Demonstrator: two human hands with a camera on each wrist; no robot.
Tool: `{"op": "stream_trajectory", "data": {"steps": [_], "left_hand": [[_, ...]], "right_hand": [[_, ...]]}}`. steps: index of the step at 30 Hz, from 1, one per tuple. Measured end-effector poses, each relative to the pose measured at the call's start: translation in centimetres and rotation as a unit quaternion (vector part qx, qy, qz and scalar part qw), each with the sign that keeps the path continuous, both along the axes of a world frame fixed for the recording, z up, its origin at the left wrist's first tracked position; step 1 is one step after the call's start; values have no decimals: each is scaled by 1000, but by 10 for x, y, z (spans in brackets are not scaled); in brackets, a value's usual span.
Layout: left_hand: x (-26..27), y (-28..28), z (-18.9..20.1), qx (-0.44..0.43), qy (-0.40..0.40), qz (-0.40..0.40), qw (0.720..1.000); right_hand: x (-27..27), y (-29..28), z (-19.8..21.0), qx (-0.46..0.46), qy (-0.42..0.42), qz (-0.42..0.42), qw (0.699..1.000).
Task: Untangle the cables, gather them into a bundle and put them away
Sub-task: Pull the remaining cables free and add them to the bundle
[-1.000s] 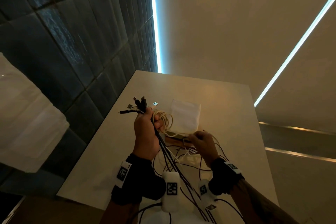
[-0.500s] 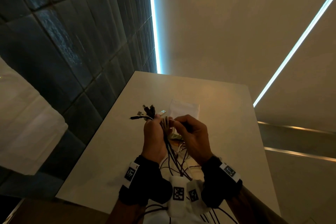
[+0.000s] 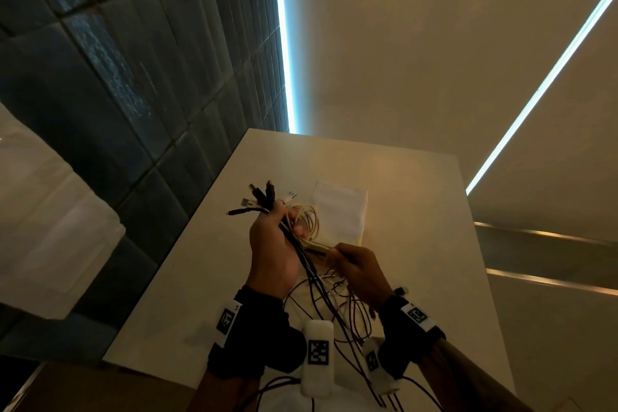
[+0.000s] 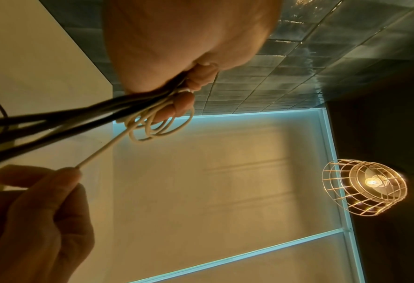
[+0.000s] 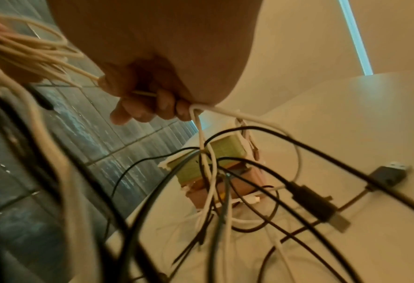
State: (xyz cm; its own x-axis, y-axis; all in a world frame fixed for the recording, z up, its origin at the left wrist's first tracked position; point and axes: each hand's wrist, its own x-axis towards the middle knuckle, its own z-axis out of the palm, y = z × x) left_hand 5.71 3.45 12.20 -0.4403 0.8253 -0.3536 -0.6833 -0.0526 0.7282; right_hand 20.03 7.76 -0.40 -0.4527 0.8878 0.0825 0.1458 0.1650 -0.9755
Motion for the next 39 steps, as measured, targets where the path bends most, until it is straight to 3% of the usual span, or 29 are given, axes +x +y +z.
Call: {"op": "stream_trajectory", "data": {"steps": [8, 18, 21, 25, 28, 31, 34, 39], "left_hand": [[-6, -2, 3, 3, -5, 20, 1000], [-6, -4, 6, -7, 33, 18, 999], [-6, -2, -1, -28, 76, 5, 997], [-1, 1, -8, -69, 100, -12, 993], [9, 5, -9, -99, 101, -29, 989], [16, 10, -10, -124, 101, -32, 987], [17, 11, -10, -125, 87, -18, 988], [12, 11, -12, -106, 119, -16, 987]], "right_hand": [[12, 9, -31, -36, -31, 10, 999], [26, 9, -66, -103, -76, -46, 991], [24, 13, -44, -108, -55, -121, 985], [14, 18, 9, -105, 86, -171, 976], [4, 14, 50, -64, 152, -129, 978], [-8, 4, 74, -25, 165, -64, 984], [-13, -4, 80, -46, 165, 1, 985], [-6, -6, 66, -77, 140, 22, 987]]}}
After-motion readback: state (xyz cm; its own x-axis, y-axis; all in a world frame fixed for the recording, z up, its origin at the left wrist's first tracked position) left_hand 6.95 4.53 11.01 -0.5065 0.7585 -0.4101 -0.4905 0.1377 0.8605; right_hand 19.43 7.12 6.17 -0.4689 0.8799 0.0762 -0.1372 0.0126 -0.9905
